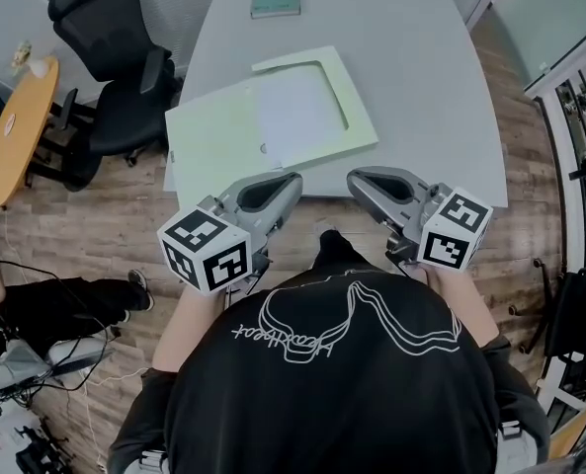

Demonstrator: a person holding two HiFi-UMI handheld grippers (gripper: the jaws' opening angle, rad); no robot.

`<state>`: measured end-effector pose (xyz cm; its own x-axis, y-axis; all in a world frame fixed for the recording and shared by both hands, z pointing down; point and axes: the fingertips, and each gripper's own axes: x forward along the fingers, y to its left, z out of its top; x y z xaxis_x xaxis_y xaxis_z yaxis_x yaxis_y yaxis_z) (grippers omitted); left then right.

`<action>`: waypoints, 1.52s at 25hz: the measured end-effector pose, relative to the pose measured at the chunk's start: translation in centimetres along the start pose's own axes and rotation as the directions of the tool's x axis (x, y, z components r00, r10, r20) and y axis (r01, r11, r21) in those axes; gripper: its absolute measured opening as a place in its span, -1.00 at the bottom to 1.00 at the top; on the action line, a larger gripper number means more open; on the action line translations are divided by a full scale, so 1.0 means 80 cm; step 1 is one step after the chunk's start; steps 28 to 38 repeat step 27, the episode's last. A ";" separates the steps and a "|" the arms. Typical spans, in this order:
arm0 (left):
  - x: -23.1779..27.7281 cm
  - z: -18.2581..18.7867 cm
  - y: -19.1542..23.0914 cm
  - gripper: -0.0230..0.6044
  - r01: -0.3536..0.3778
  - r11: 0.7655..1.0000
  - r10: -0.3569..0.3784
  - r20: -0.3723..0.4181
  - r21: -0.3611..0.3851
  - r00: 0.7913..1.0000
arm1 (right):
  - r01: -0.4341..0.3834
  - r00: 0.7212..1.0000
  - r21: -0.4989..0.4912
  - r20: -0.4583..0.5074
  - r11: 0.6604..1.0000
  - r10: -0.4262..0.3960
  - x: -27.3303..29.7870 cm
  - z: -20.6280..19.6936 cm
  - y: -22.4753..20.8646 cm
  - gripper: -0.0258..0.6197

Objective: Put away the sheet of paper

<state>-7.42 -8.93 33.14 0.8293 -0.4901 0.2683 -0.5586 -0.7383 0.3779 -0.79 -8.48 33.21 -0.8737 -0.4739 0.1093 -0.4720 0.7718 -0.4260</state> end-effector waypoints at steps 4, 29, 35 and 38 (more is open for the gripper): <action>-0.002 0.000 0.003 -0.89 0.001 1.000 -0.001 0.003 -0.006 1.000 | -0.003 1.000 -0.002 -0.006 1.000 0.003 0.005 -0.001 0.002 -0.90; 0.003 -0.006 -0.004 -0.89 0.023 1.000 -0.023 -0.002 -0.004 1.000 | 0.022 1.000 -0.014 -0.004 1.000 -0.022 0.000 -0.008 0.006 -0.90; 0.003 -0.006 -0.004 -0.89 0.023 1.000 -0.023 -0.002 -0.004 1.000 | 0.022 1.000 -0.014 -0.004 1.000 -0.022 0.000 -0.008 0.006 -0.90; 0.003 -0.006 -0.004 -0.89 0.023 1.000 -0.023 -0.002 -0.004 1.000 | 0.022 1.000 -0.014 -0.004 1.000 -0.022 0.000 -0.008 0.006 -0.90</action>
